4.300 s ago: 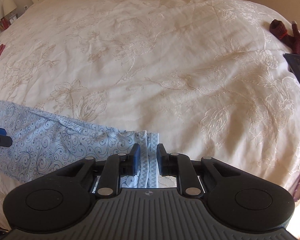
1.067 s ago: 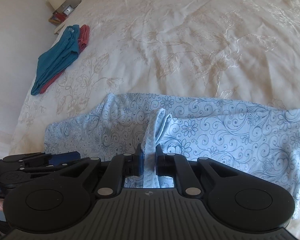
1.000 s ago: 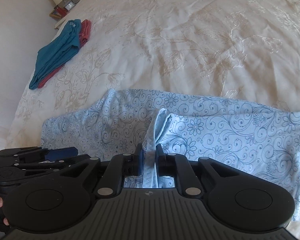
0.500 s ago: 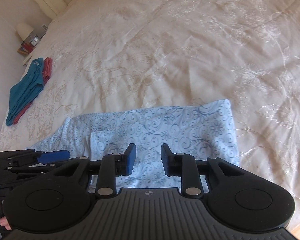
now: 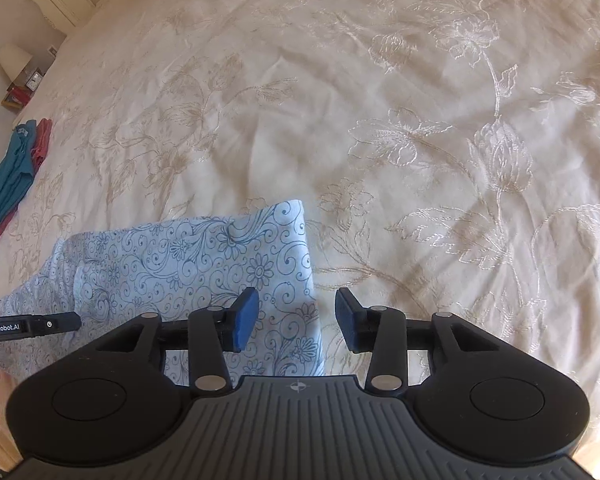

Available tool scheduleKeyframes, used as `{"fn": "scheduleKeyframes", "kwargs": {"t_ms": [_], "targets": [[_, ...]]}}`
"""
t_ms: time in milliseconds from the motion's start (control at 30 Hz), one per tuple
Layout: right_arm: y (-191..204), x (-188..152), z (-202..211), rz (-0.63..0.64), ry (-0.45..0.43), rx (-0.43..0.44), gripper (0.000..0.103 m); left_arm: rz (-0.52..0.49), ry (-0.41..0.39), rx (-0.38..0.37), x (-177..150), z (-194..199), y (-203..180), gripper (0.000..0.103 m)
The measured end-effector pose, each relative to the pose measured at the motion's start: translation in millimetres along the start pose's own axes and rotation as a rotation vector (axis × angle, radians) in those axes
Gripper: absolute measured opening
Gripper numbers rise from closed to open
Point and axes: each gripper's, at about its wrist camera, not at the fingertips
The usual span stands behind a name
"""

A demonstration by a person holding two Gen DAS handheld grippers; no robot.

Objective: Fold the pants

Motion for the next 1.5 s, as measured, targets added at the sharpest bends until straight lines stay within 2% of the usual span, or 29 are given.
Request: {"fn": "scheduleKeyframes", "kwargs": {"t_ms": [33, 167, 300, 433, 533, 567, 633, 867, 1000, 1067, 1133, 1233, 1267, 1500], "targets": [[-2.1, 2.5, -3.9, 0.003, 0.009, 0.016, 0.043, 0.011, -0.013, 0.012, -1.2, 3.7, -1.1, 0.051], [-6.1, 10.4, -19.4, 0.024, 0.05, 0.076, 0.043, -0.004, -0.026, 0.023, -7.7, 13.3, -14.8, 0.051], [-13.4, 18.1, -31.7, -0.007, 0.095, 0.139, 0.043, -0.078, -0.036, 0.03, -16.1, 15.7, -35.9, 0.051], [-25.9, 23.8, -32.8, -0.106, 0.117, 0.238, 0.042, -0.116, -0.021, 0.062, -20.6, 4.8, -51.7, 0.052], [-30.8, 25.5, -32.5, -0.138, 0.116, 0.283, 0.041, -0.097, 0.035, 0.1, -21.7, -13.9, -50.9, 0.052], [-31.5, 26.6, -32.3, -0.133, 0.116, 0.288, 0.037, -0.088, 0.055, 0.108, -22.4, -20.2, -49.1, 0.052], [-29.8, 28.0, -29.7, -0.091, 0.11, 0.284, 0.005, -0.064, 0.053, 0.103, -22.0, -24.4, -45.4, 0.053], [-0.3, 51.7, -3.1, 0.126, 0.072, 0.237, 0.005, -0.023, 0.046, 0.095, -21.9, -21.7, -41.5, 0.054], [9.8, 70.1, 2.9, 0.196, 0.075, 0.228, 0.005, 0.002, 0.036, 0.094, -19.6, -21.6, -45.6, 0.054], [10.8, 76.8, -7.4, 0.204, 0.122, 0.211, 0.005, -0.002, 0.037, 0.107, -18.3, -24.6, -48.6, 0.055], [6.5, 77.3, -18.2, 0.192, 0.124, 0.17, 0.012, -0.007, 0.034, 0.117, -19.1, -26.5, -49.5, 0.055], [-11.0, 69.6, -25.5, 0.123, 0.159, 0.199, 0.029, 0.005, 0.031, 0.117, -19.1, -26.3, -50.5, 0.055], [-16.2, 64.7, -24.9, 0.109, 0.182, 0.224, 0.031, 0.012, 0.029, 0.114, -18.8, -26.1, -49.9, 0.055], [-31.8, 15.8, -23.0, 0.135, 0.285, 0.262, 0.034, 0.013, 0.024, 0.118, -21.2, -24.3, -48.3, 0.055]]}}
Point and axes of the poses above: each gripper's, at about its wrist camera, not at the fingertips, and z roughly against the way its jaws point, y to its left, x to its top, and after that the axes turned 3 degrees about y, right-handed
